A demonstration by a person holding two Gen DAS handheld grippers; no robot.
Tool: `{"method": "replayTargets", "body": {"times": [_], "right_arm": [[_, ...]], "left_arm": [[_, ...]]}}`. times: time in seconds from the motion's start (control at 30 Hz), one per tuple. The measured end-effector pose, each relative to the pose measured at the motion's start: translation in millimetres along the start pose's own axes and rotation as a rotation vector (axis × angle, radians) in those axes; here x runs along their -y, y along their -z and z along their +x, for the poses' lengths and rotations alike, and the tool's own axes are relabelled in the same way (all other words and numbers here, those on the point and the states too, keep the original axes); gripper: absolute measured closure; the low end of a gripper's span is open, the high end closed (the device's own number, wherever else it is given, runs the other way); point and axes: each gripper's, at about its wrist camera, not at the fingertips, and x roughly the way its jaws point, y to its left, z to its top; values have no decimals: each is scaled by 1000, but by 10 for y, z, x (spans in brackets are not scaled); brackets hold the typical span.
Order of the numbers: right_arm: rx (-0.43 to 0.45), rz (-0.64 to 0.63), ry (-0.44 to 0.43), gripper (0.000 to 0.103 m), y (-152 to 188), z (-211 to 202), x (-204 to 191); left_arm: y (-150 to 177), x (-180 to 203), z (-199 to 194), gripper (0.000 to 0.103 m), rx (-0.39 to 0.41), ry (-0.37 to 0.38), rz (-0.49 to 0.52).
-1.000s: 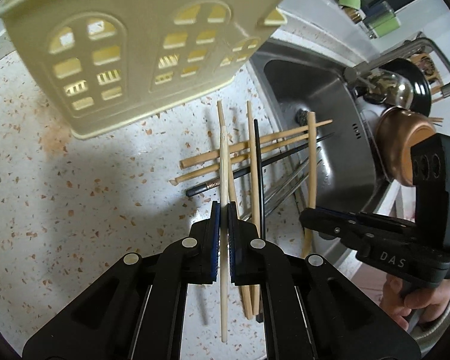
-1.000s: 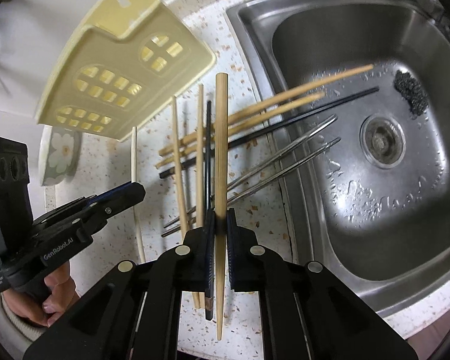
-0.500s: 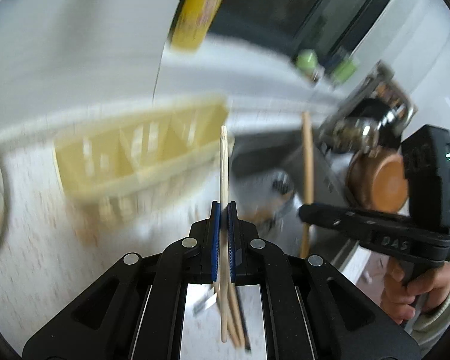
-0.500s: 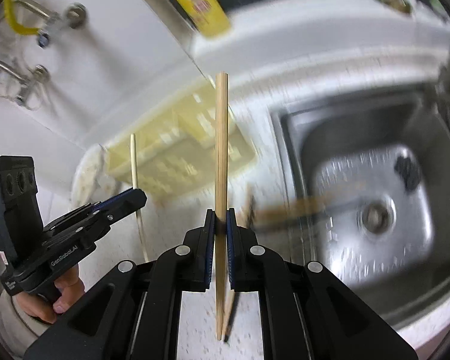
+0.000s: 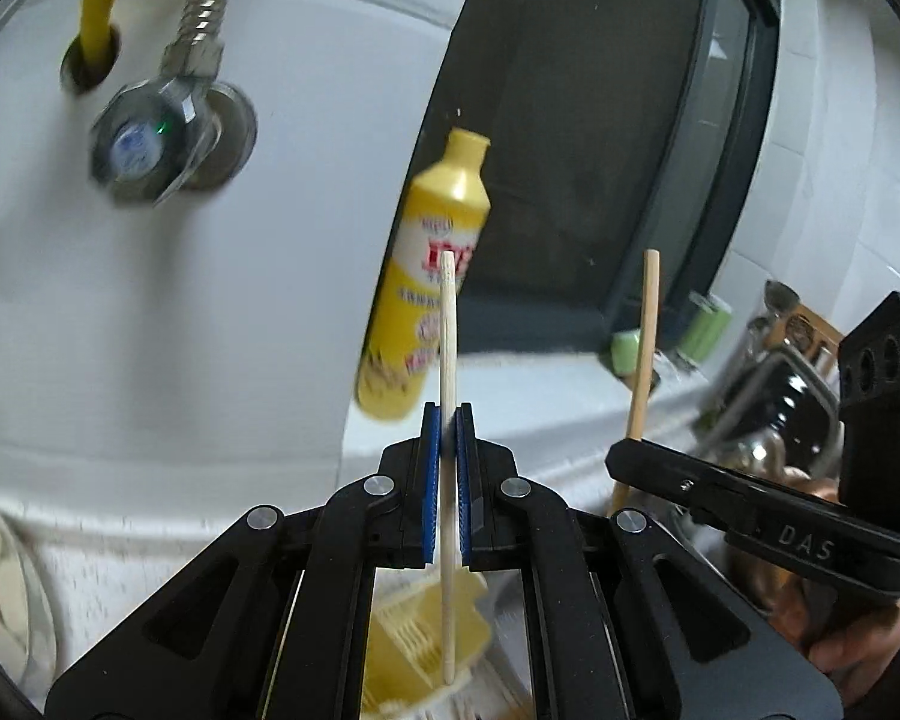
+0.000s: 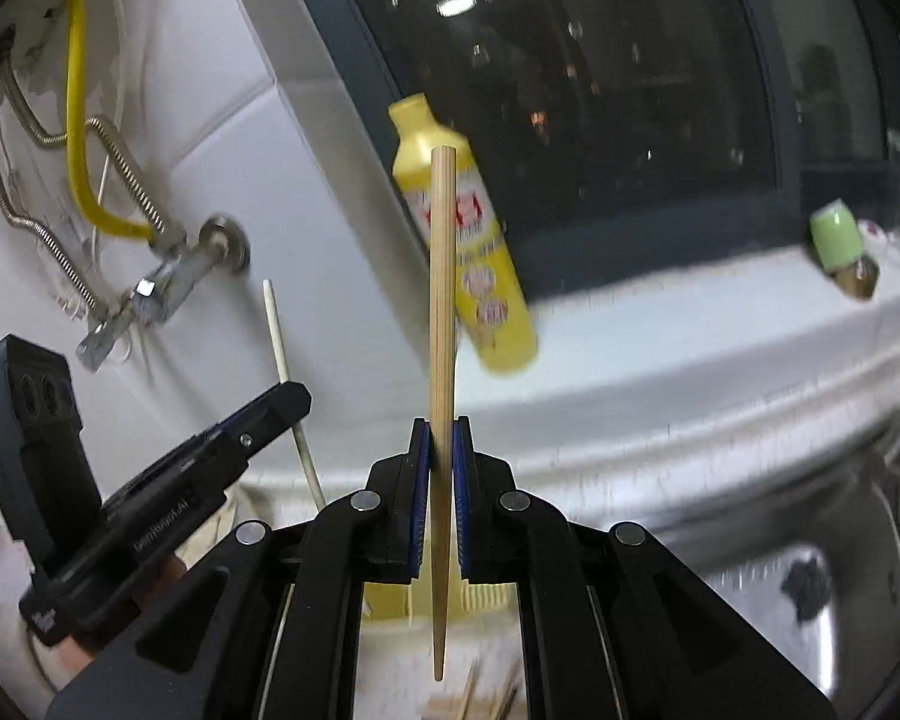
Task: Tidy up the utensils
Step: 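Lift the chopstick in the left tool over the cream caddy while the right tool carries its chopstick alongside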
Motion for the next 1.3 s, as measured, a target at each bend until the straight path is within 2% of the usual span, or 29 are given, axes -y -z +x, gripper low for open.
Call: {"method": "replayTargets", "body": {"times": [0.17, 0.27, 0.4, 0.5, 0.63, 1.0, 1.3], "right_arm": [[55, -21, 11, 98, 19, 260, 59], [58, -45, 21, 99, 115, 430, 77], [91, -62, 14, 99, 249, 484, 102], [128, -85, 7, 99, 345, 494, 98], [103, -101, -13, 99, 468, 557, 102], [80, -188, -34, 99, 691, 388, 7], [99, -223, -15, 98, 743, 273, 1]], "left_arm": [[126, 3, 128, 98, 48, -49, 1], [314, 30, 106, 98, 103, -74, -6], [539, 69, 87, 98, 128, -109, 25], [627, 35, 97, 98, 123, -112, 16], [751, 26, 58, 98, 109, -116, 40], [967, 65, -131, 98, 93, -98, 112], [1071, 69, -211, 98, 80, -95, 141]]}}
